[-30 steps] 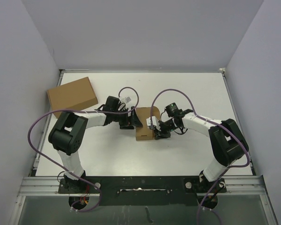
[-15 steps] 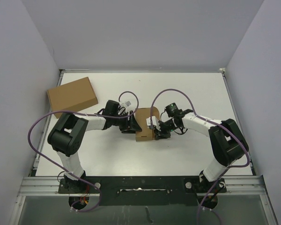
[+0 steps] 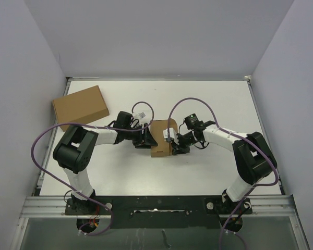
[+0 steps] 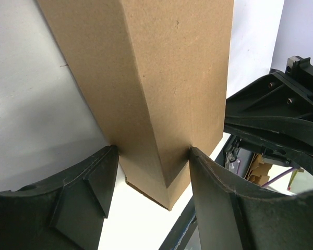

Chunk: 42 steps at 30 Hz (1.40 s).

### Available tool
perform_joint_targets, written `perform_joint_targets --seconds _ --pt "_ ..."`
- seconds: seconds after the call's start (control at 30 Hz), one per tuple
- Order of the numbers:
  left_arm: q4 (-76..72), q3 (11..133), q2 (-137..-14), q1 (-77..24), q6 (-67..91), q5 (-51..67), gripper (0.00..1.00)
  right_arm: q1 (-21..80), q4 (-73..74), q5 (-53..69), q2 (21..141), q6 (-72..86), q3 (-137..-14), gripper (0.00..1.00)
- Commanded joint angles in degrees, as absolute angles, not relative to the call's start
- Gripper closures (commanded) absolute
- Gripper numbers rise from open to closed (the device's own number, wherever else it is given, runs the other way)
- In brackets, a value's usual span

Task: Fold the paper box

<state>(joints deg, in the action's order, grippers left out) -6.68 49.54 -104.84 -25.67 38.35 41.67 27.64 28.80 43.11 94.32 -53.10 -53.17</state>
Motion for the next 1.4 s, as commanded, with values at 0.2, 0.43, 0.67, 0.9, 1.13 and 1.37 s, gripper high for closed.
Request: perform_joint_targets --seconds 0.2,0.43,0.67,0.9,1.13,1.37 --pt "-1.39 50.87 -105.23 -26.99 36.56 35.35 0.47 30.89 30.35 41.09 93.78 -48.47 -58.49 1.00" --pt "0.64 51.38 -104.24 -28.03 36.24 33.01 0.47 33.57 33.57 37.84 96.20 -44.91 -62.47 1.00" --pt "-0.17 51.19 -105.20 -27.46 35.55 33.94 0.47 31.78 37.78 38.07 97.96 -45.30 -64.89 0.82" --pt "1.02 51.86 -105.20 -26.90 33.37 34.59 0.47 25.32 39.78 44.96 92.45 -47.97 -64.38 0.51" --pt "2.84 53.31 -105.29 -26.89 32.25 34.63 0.46 20.84 42.04 49.41 89.00 -54.77 -62.48 0.45" --pt "3.16 53.89 -105.54 -26.89 32.17 34.79 0.47 22.22 39.55 46.34 91.11 -60.92 -57.69 0.50"
